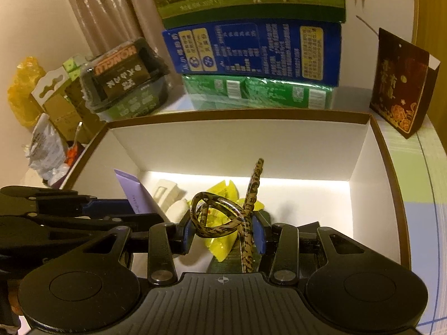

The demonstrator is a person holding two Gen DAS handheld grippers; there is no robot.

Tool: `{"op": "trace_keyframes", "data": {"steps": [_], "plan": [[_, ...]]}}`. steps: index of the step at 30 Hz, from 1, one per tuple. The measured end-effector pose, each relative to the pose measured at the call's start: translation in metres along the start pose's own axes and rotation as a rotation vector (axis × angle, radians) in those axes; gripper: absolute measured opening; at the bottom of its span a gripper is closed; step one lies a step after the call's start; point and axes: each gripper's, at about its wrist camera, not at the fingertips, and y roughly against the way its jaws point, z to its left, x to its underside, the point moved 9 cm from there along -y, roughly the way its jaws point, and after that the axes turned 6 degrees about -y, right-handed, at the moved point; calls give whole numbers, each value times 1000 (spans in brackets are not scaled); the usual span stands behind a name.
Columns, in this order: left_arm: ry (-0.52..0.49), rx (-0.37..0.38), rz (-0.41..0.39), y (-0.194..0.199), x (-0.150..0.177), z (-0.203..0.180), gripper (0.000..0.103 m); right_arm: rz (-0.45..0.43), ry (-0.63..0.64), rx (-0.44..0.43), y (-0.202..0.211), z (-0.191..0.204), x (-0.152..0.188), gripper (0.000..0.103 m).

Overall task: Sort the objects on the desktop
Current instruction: 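Carry the purple tube and hair claw with both tools over the brown box, then open both tools to drop the tube and hair claw into the box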

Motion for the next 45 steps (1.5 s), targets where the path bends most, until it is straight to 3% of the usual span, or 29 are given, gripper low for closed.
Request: {"op": "trace_keyframes", "data": {"steps": [12,25,26,28,32,40,45], "plan": [[5,-22,-11,-16,-15,14,29,10,-13,-7,-8,-1,-4,39],[13,-48,-12,-9,-15,30,37,-19,10,2,-12,3,-12,40],[11,-51,-13,-8,-15,30,40,-26,13,1,-11,3,-14,44],[3,-58,-17,-6,-16,31,45,-49,15,6,-6,3,-16,64],[-14,-68,-27,0,-16,30,52,-67,19,11,2,-1,-18,72],[-19,-78,-27,8,-12,29,72,-86,33,41,20,-9,-14,98],[-12,-72,-29,17,-9,25,85,-104,32,47,36,-11,-9,101]]}}
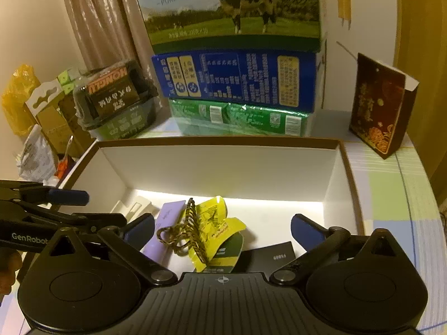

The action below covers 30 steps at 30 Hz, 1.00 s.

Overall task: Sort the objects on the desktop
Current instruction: 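Open both tools to drop the tube and hair claw into the box, then withdraw both tools from the box toward the floss box and red candy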

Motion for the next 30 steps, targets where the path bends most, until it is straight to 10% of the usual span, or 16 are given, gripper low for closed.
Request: {"op": "trace_keyframes", "data": {"steps": [30], "plan": [[-6,-113,-116,107,32,-24,102,-44,37,67,99,26,52,101]]}}
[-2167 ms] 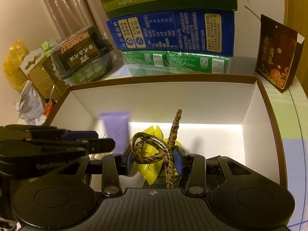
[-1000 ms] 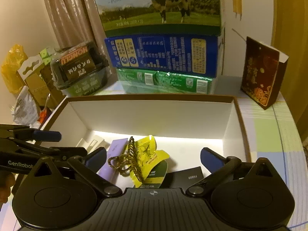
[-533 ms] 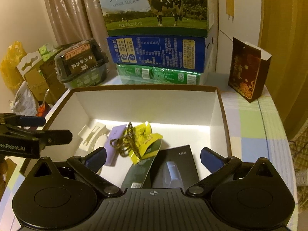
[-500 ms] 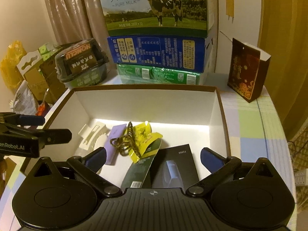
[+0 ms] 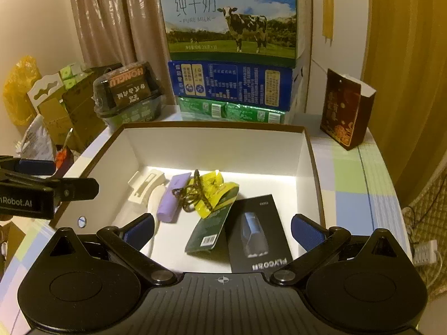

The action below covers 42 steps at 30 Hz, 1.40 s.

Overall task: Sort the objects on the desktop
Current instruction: 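Withdraw both tools from the box toward the floss box and red candy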

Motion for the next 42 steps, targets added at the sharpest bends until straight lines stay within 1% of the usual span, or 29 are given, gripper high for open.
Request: {"op": "trace_keyframes", "data": {"steps": [9,16,20,22,32,42], "plan": [[14,-15,-7,36,18,-9,102,0,5,-24,31,13,22,101],[43,-28,-20,66,32,-15,102,1,10,-48,51,19,36,101],[35,-56,-20,79,40,-21,102,4,7,-65,62,20,43,101],[37,-58,-16,86,46,-25,102,7,9,-69,67,20,49,101],[60,-71,18,108,75,-41,102,33,11,-117,88,19,74,101],[75,-91,44,124,100,-52,102,90,-2,-177,96,22,103,101]]}}
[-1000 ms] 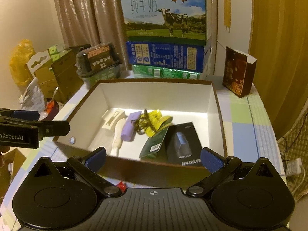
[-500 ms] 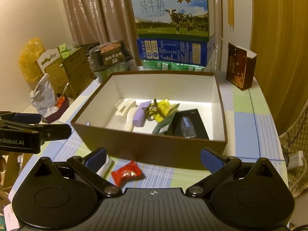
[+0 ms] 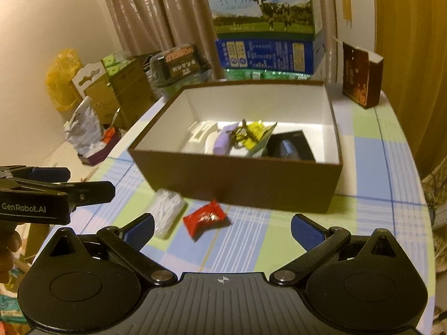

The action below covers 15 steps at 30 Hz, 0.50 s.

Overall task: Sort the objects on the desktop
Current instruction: 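Withdraw both tools from the box toward the floss box and red candy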

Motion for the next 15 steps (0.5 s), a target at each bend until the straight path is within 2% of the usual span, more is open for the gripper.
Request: {"op": "trace_keyframes", "data": {"steps": [15], "plan": [[29,-27,92,-1,49,5,102,89,-7,-39,-10,12,33,101]]}}
